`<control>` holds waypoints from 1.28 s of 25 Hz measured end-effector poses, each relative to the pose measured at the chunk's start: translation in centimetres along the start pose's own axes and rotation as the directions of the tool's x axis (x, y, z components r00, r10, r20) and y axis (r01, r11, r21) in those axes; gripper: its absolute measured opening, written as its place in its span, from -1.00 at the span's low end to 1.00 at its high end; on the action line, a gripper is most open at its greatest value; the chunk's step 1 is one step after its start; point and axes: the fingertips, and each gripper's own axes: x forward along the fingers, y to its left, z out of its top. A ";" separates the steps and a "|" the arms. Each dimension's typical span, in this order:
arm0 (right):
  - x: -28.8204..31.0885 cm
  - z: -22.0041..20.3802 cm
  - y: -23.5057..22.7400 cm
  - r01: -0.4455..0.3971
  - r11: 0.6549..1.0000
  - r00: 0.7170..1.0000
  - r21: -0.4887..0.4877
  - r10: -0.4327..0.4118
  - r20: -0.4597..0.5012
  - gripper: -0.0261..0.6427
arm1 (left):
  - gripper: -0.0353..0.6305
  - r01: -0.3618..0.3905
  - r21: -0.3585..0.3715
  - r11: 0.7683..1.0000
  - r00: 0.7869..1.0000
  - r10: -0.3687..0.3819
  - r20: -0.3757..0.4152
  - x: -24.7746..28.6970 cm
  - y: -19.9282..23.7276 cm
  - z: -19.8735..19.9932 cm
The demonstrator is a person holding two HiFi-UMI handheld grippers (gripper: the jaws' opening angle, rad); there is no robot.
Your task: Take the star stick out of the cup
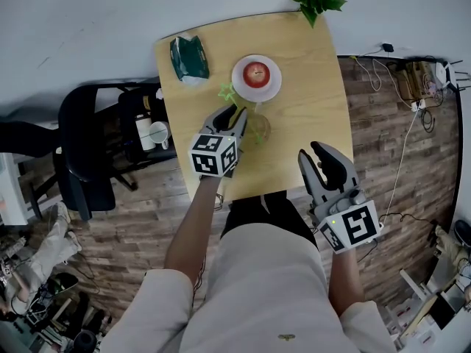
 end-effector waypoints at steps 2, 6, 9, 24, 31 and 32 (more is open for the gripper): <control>0.0 -0.1 -0.1 0.000 1.000 1.000 0.002 0.000 -0.001 -0.62 | -0.59 0.000 0.001 1.000 1.000 0.000 -0.001 0.2 0.0 0.0; -0.1 0.0 -0.3 -0.001 1.000 1.000 0.002 0.001 -0.002 -0.62 | -0.63 0.002 0.002 1.000 1.000 -0.002 -0.003 0.4 -0.1 0.0; -0.1 0.0 -0.4 0.000 1.000 1.000 0.001 0.000 -0.002 -0.62 | -0.66 0.000 0.003 1.000 1.000 0.000 -0.002 0.4 0.0 0.0; -0.6 -0.1 -0.5 -0.013 1.000 1.000 0.008 0.013 -0.001 -0.62 | -0.79 -0.009 0.006 1.000 1.000 0.009 0.005 0.2 -0.3 0.2; -0.5 -0.1 -0.7 -0.019 1.000 1.000 0.007 0.019 -0.002 -0.62 | -0.82 -0.010 -0.003 1.000 1.000 0.010 0.012 0.0 -0.2 0.4; -0.5 -0.1 -0.7 -0.021 1.000 1.000 0.007 0.021 -0.001 -0.62 | -0.82 -0.010 -0.004 1.000 1.000 0.010 0.013 0.0 -0.2 0.4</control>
